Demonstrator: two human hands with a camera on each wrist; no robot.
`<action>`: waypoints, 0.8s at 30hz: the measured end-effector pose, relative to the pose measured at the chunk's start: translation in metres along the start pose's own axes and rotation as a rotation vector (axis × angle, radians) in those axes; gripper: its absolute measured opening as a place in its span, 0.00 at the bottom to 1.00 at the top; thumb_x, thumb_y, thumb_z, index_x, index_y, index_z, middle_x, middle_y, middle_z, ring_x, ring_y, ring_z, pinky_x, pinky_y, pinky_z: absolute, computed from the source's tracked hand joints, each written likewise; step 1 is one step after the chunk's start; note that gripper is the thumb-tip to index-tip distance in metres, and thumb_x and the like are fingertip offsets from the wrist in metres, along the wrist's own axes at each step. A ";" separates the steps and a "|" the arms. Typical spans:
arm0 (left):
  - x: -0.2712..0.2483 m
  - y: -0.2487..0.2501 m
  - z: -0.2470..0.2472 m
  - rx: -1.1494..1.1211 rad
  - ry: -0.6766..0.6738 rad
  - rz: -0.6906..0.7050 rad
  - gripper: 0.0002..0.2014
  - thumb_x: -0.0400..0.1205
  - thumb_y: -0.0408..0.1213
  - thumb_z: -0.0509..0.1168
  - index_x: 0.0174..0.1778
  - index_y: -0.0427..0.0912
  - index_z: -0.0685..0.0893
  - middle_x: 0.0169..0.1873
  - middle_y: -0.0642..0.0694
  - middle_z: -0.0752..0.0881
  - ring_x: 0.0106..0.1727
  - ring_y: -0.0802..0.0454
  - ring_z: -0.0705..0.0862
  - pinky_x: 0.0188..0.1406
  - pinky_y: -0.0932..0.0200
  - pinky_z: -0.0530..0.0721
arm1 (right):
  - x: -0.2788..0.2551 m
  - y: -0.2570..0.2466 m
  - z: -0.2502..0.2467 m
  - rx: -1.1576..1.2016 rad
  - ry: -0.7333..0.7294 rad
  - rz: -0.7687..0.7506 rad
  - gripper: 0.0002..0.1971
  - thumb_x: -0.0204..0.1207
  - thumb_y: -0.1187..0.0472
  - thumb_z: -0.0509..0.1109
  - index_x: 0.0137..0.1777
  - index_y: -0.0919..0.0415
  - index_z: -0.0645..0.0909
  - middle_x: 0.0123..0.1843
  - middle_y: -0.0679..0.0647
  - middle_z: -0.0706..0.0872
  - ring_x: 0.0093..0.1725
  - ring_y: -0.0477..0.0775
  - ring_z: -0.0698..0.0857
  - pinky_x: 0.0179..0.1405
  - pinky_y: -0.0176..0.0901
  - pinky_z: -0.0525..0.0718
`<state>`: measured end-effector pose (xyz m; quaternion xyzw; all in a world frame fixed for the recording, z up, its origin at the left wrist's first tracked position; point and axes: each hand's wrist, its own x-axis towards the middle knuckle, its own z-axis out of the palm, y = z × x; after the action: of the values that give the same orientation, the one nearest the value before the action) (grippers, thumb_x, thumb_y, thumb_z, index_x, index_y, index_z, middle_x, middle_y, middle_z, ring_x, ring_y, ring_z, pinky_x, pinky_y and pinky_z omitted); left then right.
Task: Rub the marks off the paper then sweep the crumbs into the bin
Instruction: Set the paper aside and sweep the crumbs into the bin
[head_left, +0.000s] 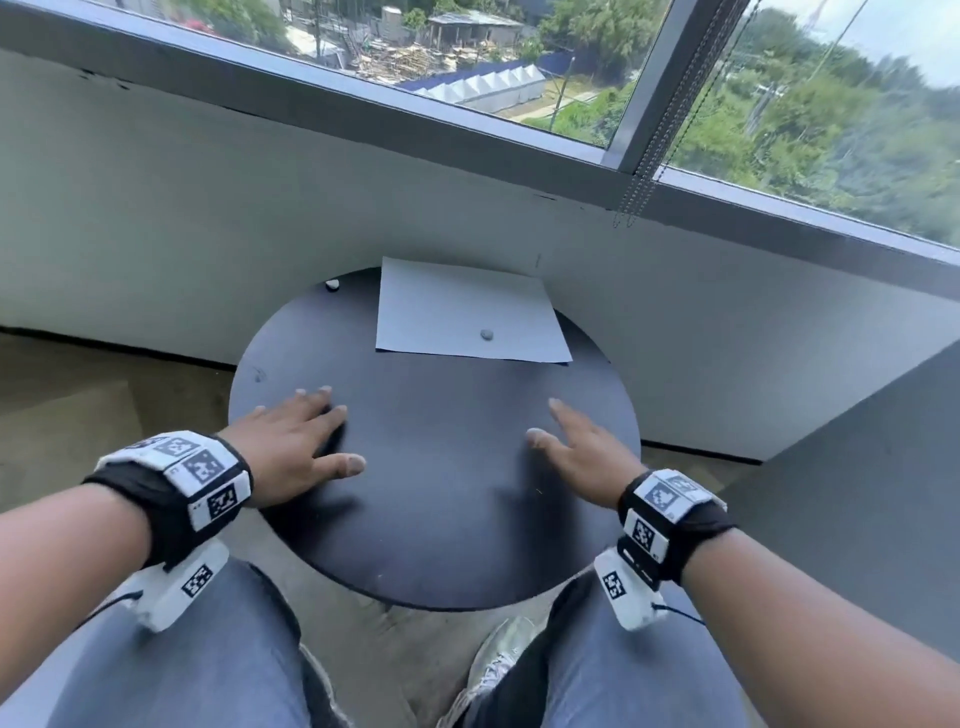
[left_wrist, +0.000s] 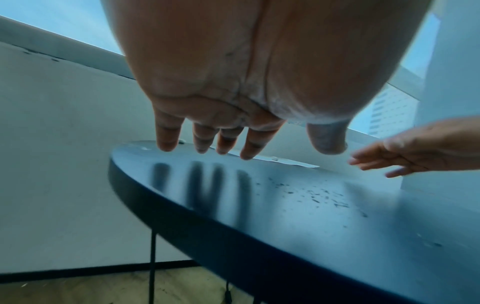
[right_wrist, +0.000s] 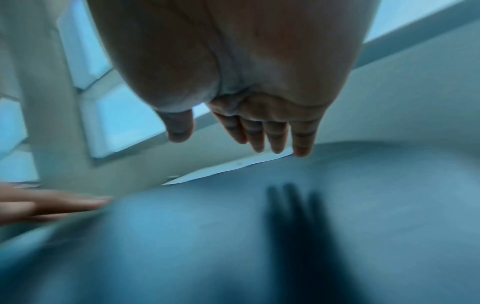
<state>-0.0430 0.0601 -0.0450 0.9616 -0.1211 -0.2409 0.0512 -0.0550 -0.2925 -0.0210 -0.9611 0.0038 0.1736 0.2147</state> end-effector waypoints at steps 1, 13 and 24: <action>0.001 -0.003 0.000 -0.014 0.009 -0.022 0.45 0.81 0.74 0.48 0.91 0.52 0.51 0.91 0.49 0.42 0.91 0.50 0.41 0.88 0.43 0.50 | 0.007 0.020 -0.007 -0.033 0.029 0.087 0.36 0.87 0.39 0.59 0.88 0.60 0.58 0.89 0.53 0.60 0.88 0.53 0.58 0.84 0.45 0.55; 0.006 -0.006 0.006 -0.092 0.047 -0.090 0.38 0.86 0.67 0.49 0.89 0.49 0.58 0.91 0.48 0.46 0.90 0.52 0.42 0.88 0.43 0.50 | -0.058 -0.029 0.061 0.105 -0.019 -0.051 0.44 0.84 0.32 0.55 0.91 0.56 0.45 0.91 0.48 0.39 0.89 0.48 0.37 0.88 0.52 0.40; 0.001 0.006 0.000 -0.031 0.072 -0.083 0.29 0.91 0.57 0.52 0.82 0.40 0.69 0.84 0.38 0.62 0.86 0.43 0.60 0.81 0.52 0.58 | -0.074 -0.036 0.127 -0.152 0.117 0.185 0.45 0.82 0.28 0.36 0.90 0.58 0.36 0.89 0.56 0.30 0.87 0.58 0.28 0.85 0.65 0.30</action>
<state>-0.0434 0.0540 -0.0448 0.9729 -0.0753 -0.2101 0.0602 -0.1643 -0.2122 -0.0891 -0.9786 0.0919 0.1363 0.1238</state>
